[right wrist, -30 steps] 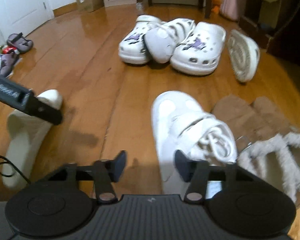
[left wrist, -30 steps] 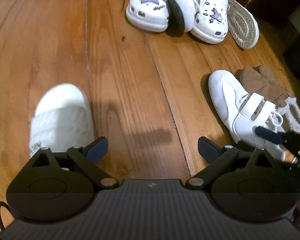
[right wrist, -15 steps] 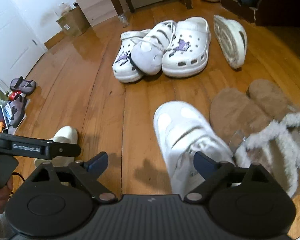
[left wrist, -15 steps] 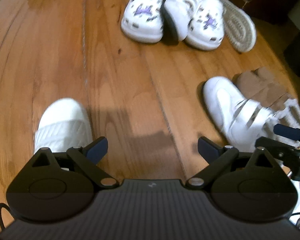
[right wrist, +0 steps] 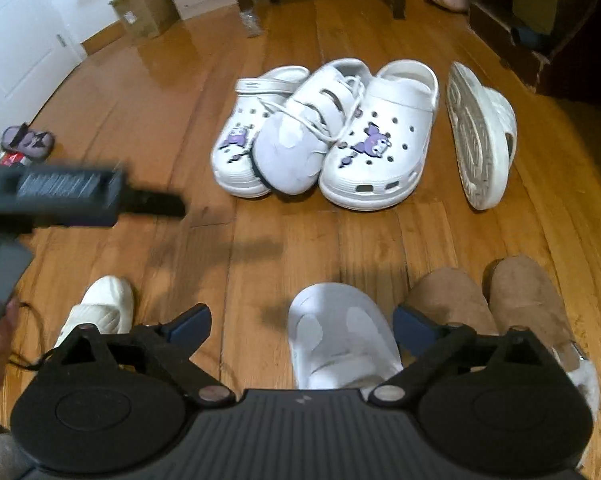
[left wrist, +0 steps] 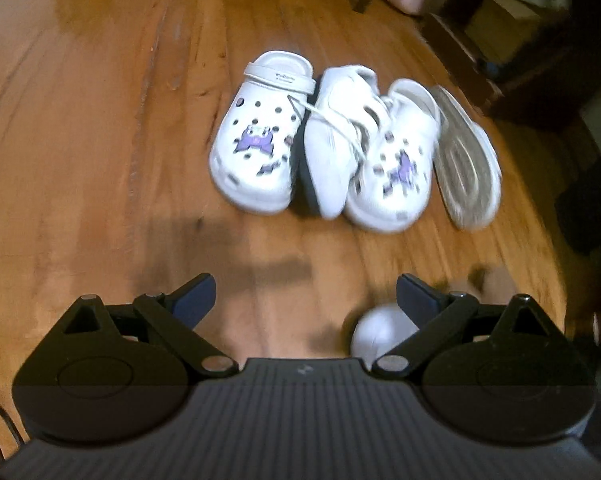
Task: Organize scattered shoes
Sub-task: 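Close the left gripper on the white velcro sneaker among the clogs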
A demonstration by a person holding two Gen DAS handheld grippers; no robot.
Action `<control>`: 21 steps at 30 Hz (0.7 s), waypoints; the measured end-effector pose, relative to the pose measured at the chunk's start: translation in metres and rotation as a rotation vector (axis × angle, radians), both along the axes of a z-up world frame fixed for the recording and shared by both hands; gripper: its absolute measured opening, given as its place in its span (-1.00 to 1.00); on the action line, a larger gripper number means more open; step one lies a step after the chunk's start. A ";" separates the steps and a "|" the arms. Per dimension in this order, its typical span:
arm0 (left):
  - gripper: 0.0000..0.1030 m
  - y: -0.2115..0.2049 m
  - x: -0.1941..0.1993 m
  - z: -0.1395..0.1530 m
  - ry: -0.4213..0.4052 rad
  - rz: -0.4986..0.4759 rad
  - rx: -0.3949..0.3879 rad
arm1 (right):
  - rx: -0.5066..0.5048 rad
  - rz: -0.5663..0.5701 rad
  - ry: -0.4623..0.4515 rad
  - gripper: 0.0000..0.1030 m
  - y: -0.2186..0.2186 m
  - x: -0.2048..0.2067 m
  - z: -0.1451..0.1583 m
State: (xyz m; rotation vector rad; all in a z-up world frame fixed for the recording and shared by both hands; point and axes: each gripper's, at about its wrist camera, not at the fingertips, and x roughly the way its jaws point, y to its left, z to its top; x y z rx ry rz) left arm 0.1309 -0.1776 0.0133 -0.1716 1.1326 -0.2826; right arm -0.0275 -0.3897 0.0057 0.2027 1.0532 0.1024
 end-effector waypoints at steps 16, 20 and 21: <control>-0.02 -0.080 0.096 -0.066 -0.016 -0.040 0.116 | 0.016 0.028 0.033 0.90 -0.038 0.068 -0.018; -0.11 -0.082 0.094 -0.068 -0.041 -0.045 0.115 | 0.018 0.015 0.049 0.90 -0.041 0.066 -0.026; -0.11 -0.082 0.094 -0.068 -0.047 -0.046 0.114 | 0.015 0.013 0.051 0.90 -0.042 0.066 -0.027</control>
